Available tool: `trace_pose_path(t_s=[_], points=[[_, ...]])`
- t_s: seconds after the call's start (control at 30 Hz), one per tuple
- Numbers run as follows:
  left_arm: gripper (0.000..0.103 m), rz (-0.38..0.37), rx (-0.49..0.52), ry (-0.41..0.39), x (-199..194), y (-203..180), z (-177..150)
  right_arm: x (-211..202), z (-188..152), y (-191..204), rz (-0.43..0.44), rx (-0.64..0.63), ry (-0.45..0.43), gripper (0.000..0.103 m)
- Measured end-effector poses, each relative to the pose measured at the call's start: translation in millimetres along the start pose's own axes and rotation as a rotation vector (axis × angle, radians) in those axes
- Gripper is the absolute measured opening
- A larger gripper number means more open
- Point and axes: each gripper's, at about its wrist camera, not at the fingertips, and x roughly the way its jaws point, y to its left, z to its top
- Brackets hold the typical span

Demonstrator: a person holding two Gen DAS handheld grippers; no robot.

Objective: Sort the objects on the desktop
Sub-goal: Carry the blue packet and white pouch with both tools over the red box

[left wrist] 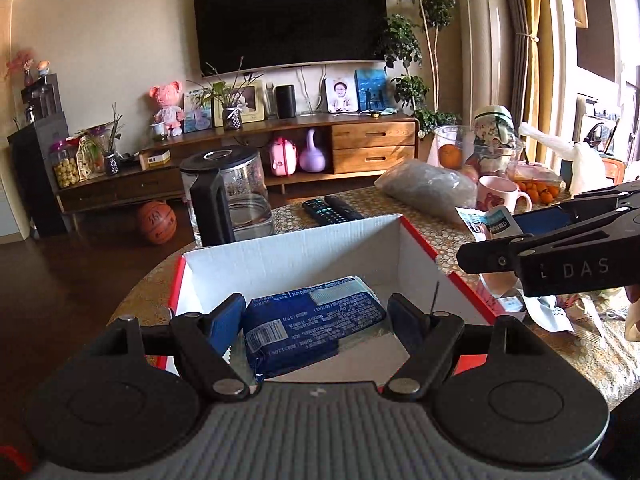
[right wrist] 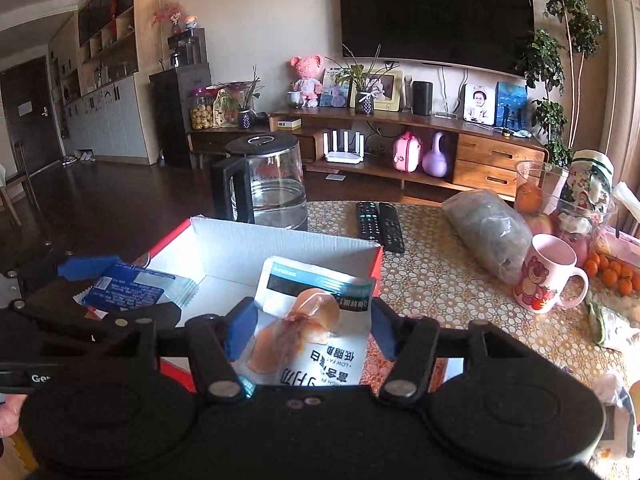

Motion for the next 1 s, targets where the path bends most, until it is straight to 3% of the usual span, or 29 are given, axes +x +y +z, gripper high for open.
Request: trace_pose_path(t_s=[0.2, 0.43, 0.7, 1.0], points=[[0.078, 0.059, -0.016, 0.036, 35, 26, 12, 32, 7, 15, 0.022, -0.051, 0.011, 0.06], [0.078, 0.059, -0.052, 0.116, 80, 50, 26, 64, 9, 27, 0.041, -0.105, 0.046, 0.06], [0.078, 0.032, -0.041, 0.223, 124, 50, 26, 105, 0, 41, 0.023, -0.185, 0.149, 0.06], [0.078, 0.002, -0.05, 0.398, 171, 51, 22, 144, 3, 37, 0.037, -0.125, 0.323, 0.06]])
